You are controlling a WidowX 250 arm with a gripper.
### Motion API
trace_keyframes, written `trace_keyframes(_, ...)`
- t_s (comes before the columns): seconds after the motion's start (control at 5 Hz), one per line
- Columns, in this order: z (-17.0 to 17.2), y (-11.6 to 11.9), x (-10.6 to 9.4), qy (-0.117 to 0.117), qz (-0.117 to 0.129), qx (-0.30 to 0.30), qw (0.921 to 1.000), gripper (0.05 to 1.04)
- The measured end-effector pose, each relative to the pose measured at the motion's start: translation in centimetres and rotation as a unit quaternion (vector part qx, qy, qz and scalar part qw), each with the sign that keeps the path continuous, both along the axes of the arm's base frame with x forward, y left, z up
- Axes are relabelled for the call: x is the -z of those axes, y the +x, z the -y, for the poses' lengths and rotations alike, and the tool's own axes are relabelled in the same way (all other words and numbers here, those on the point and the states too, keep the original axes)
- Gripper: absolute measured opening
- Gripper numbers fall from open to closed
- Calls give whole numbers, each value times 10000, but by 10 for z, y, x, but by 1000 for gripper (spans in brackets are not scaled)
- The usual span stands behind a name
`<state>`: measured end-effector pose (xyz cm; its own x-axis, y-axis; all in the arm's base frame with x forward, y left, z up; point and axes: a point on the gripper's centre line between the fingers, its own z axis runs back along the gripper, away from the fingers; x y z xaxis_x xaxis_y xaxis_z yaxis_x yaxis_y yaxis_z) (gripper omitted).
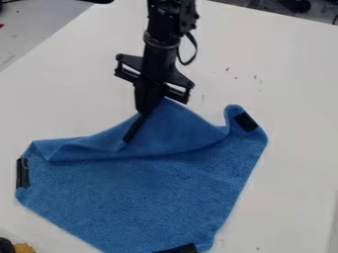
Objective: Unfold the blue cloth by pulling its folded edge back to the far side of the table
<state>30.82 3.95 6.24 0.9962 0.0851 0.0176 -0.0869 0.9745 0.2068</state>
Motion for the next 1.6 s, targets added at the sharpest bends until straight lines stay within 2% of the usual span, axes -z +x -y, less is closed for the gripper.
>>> trace_keyframes(0.4,-47,60,31,-118,-223,619,9978,54)
trace_keyframes(0.6,-49,79,42,-137,-216,899,9956,54)
trace_keyframes(0.8,-51,92,45,-115,-211,1205,9924,54)
trace_keyframes(1.0,-53,99,44,-25,-66,1509,9885,54)
trace_keyframes(1.4,-55,112,35,26,174,1721,9849,89)
trace_keyframes(1.6,-69,113,33,12,289,1635,9861,248)
